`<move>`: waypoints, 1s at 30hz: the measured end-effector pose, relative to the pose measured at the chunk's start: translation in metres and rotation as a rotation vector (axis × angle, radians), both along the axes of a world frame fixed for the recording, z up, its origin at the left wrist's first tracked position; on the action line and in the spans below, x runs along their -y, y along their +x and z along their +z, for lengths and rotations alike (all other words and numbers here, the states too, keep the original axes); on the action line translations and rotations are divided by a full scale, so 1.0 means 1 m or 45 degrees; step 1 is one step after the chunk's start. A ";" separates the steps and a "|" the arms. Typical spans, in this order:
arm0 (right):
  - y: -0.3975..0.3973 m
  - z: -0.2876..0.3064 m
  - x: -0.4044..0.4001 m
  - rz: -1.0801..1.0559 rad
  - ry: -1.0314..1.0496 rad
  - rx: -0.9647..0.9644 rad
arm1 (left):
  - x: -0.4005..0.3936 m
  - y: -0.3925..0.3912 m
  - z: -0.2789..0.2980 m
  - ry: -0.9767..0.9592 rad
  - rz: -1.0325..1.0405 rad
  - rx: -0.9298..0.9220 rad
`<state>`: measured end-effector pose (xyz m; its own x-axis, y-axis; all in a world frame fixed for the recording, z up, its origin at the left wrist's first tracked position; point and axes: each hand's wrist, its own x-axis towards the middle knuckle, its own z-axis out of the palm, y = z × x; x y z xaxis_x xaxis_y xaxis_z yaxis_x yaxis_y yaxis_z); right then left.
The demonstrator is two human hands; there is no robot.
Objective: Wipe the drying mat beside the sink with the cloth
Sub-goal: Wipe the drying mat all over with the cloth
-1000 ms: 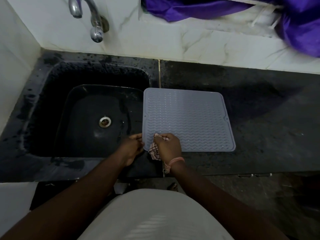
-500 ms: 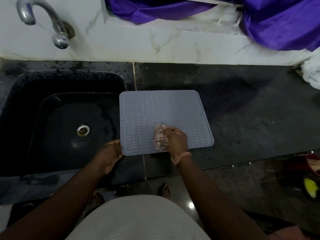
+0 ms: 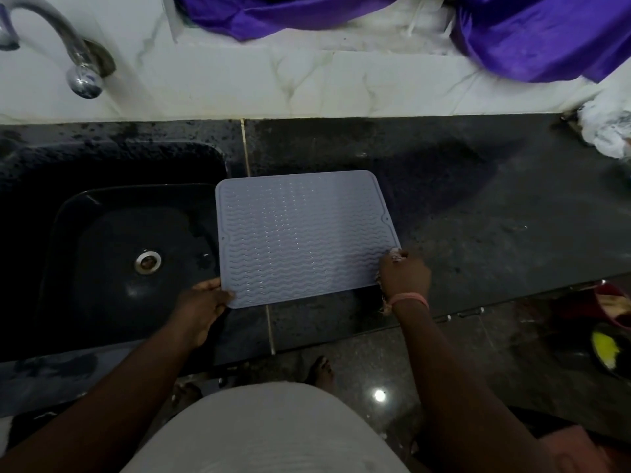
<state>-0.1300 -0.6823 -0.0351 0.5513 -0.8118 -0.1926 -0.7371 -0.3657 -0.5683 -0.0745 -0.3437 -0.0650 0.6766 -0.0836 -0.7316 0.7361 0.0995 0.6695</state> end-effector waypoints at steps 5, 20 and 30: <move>0.004 -0.004 -0.017 0.142 -0.024 0.004 | -0.002 0.001 -0.003 -0.028 0.002 -0.001; 0.021 -0.001 -0.097 0.504 0.073 0.029 | -0.012 0.005 -0.010 -0.103 0.021 -0.038; 0.018 -0.002 -0.173 0.489 0.326 0.180 | -0.011 0.004 -0.012 -0.118 0.093 -0.039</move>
<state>-0.1121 -0.5097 -0.0371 0.8372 -0.4805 -0.2614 -0.4850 -0.4313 -0.7607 -0.0702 -0.3326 -0.0767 0.6610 -0.1033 -0.7432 0.7445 0.2143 0.6323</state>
